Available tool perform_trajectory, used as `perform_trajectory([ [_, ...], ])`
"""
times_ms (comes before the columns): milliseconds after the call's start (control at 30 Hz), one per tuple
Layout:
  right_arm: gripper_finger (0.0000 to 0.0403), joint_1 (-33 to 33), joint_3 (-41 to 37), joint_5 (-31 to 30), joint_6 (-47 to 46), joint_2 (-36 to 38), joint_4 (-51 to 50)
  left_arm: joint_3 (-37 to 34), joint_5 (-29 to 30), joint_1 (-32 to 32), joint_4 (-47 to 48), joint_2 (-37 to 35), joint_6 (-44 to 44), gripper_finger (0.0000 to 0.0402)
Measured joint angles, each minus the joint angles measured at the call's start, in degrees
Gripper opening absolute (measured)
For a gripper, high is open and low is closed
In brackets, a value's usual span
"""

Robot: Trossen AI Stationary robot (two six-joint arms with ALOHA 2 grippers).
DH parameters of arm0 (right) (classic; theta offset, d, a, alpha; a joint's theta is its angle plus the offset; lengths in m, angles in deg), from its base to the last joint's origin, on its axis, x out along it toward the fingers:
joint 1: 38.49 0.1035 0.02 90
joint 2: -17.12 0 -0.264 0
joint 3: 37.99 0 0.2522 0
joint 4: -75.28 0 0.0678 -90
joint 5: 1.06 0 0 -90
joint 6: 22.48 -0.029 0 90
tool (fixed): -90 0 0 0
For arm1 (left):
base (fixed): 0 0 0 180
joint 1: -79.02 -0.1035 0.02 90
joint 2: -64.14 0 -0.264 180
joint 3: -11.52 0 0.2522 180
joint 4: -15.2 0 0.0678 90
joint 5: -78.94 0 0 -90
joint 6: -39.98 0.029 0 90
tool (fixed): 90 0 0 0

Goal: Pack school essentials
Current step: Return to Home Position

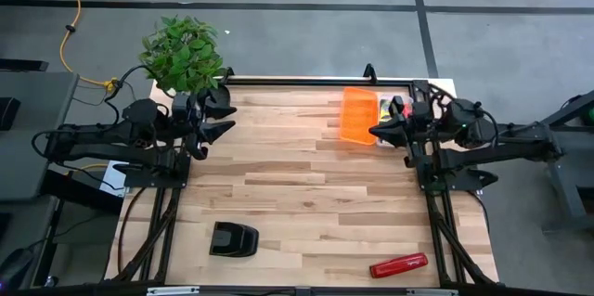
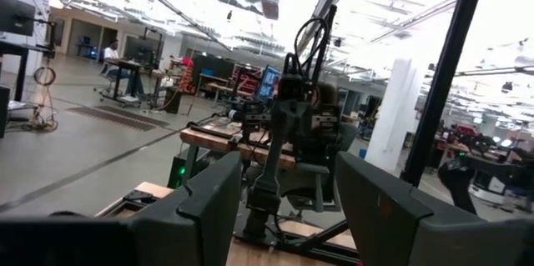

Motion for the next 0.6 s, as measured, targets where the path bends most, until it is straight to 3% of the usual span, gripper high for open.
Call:
perform_trajectory([
  [233, 0.0, 0.0, 0.0, 0.17, 2.34, 1.29, -1.73, 0.0, -2.49, 0.04, 4.28, -2.17, 2.44, 0.0169],
  [333, 0.0, 0.0, -0.02, 0.86, 2.07, 1.13, -2.33, 0.0, -4.26, 0.04, 10.03, -3.04, 2.6, 0.0126],
  [500, 0.0, 0.0, -0.02, 1.01, 2.23, 1.15, -2.35, -0.43, -7.58, 0.04, 16.3, -4.05, 5.69, 0.0016],
  [600, 0.0, 0.0, -0.02, 0.83, 1.14, 1.17, -2.35, -4.99, -7.99, 0.07, 11.66, -5.94, 5.92, 0.0013],
])
